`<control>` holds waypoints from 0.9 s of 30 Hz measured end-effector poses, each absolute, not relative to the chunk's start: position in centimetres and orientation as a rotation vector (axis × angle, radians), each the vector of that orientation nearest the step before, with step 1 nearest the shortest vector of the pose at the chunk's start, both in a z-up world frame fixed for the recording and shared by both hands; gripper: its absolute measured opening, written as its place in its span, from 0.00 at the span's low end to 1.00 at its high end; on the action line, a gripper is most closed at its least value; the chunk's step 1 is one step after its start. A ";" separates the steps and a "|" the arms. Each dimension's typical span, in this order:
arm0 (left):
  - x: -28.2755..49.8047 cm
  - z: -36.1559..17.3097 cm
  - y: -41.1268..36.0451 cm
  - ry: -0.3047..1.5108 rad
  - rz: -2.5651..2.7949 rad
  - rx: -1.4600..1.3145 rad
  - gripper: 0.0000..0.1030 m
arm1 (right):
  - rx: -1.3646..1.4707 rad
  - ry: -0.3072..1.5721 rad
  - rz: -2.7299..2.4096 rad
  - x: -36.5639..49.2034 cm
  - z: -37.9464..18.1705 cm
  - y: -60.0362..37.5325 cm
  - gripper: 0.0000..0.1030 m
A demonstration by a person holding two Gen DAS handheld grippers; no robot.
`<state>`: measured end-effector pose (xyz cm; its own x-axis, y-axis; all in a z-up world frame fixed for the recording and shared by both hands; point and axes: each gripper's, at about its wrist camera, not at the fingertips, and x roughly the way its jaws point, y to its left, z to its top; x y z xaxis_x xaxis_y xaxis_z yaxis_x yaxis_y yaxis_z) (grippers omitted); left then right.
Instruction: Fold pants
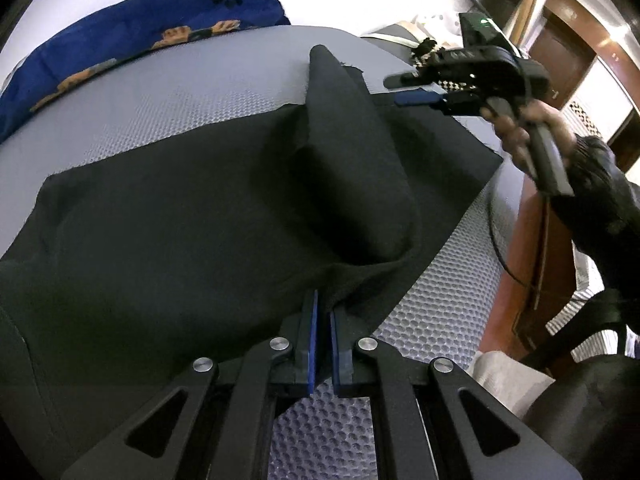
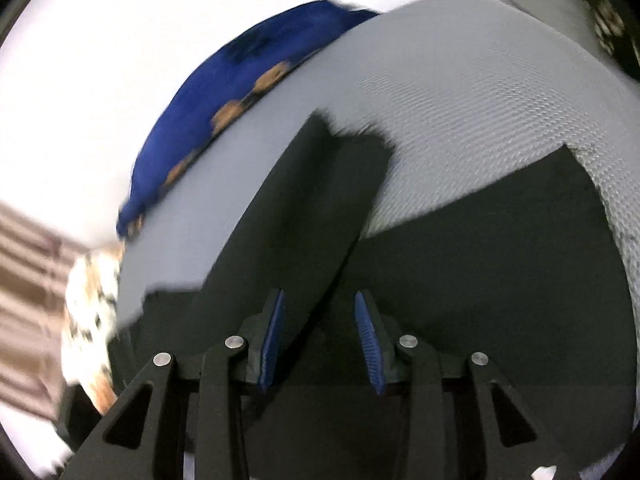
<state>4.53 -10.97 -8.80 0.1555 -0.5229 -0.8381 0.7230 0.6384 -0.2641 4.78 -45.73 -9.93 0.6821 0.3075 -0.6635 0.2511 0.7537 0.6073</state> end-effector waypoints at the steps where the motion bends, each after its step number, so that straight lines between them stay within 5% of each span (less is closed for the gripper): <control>1: 4.6 -8.9 -11.0 1.101 -0.898 0.212 0.05 | 0.761 0.829 0.022 5.4 -10.1 -46.6 0.34; 10: 5.0 -9.6 -10.9 1.147 -0.868 0.171 0.05 | 0.812 0.810 0.003 9.3 -11.2 -49.5 0.30; 14: 5.2 -9.8 -11.0 1.164 -0.861 0.158 0.05 | 0.772 0.797 -0.004 9.9 -10.7 -49.3 0.10; 27: 5.8 -10.3 -10.6 1.186 -0.865 0.111 0.05 | 0.507 0.798 0.016 10.9 -9.3 -45.5 0.12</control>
<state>5.82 -10.60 -10.25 0.1038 -0.5299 -0.8417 0.6398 0.6835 -0.3515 10.89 -45.47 -9.34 0.7042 0.2015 -0.6808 0.1742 0.8805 0.4409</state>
